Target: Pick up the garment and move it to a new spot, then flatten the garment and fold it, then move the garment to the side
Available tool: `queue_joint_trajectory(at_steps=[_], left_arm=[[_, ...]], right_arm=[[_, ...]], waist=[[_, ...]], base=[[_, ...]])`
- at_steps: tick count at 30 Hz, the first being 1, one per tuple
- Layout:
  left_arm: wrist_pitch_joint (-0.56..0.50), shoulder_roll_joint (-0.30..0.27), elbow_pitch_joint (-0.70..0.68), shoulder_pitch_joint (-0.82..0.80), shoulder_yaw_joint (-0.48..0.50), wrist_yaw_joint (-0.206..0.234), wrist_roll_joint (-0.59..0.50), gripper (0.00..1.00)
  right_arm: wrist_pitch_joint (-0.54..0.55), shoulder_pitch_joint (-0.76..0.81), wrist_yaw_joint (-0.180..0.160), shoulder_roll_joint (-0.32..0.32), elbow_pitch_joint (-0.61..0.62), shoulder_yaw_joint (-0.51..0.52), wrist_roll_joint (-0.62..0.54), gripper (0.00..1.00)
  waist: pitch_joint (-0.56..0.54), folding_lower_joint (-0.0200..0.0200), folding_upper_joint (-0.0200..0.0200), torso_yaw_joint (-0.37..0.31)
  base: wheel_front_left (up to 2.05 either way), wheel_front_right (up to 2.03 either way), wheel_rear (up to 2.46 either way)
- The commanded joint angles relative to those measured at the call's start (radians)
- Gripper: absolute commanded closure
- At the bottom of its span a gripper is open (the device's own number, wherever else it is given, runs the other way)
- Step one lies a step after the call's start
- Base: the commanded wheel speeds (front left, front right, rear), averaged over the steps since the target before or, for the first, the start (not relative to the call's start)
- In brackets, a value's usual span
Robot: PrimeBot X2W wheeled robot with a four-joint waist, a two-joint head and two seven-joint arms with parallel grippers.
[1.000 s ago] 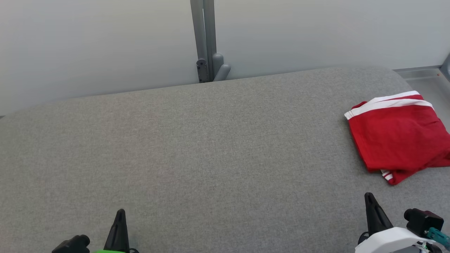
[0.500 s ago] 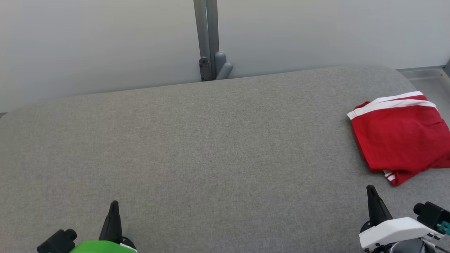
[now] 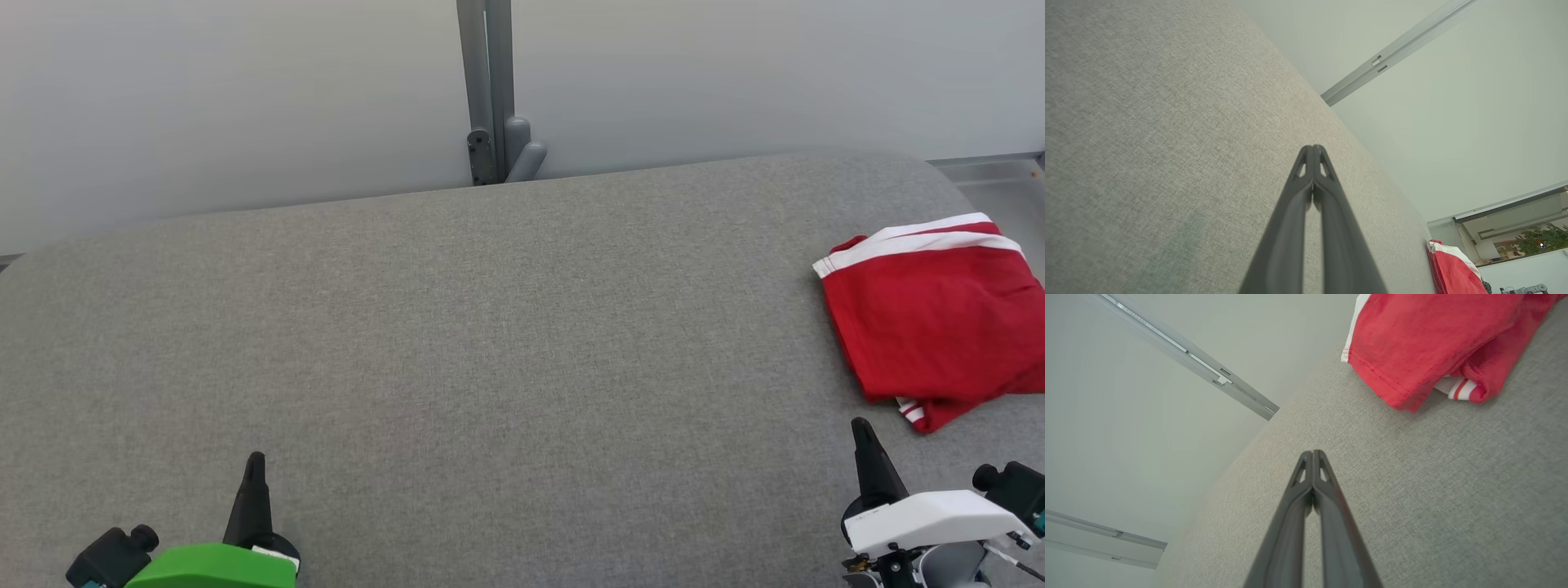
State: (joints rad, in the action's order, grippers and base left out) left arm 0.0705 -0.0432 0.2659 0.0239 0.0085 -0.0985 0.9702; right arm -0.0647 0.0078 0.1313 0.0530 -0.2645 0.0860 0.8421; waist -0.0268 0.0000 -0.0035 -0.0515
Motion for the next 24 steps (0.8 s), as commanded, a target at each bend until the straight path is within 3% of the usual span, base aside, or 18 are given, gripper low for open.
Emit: queue_joint_trajectory(at_steps=[1,24], left_arm=[[-0.008,-0.005,-0.012,-0.032,0.010,-0.008,0.033,1.00],[-0.072,-0.007,-0.019,-0.071,0.044,-0.018,0.263,1.00]], right_arm=[[0.008,-0.028,0.000,0.005,0.015,0.005,0.033,1.00],[0.075,-0.063,0.000,0.003,0.020,0.017,0.309,1.00]], waist=[[0.001,0.0000,0.0013,0.001],[0.009,0.0000,0.0019,0.016]], base=[[0.00,0.00,0.00],[0.00,0.00,0.00]])
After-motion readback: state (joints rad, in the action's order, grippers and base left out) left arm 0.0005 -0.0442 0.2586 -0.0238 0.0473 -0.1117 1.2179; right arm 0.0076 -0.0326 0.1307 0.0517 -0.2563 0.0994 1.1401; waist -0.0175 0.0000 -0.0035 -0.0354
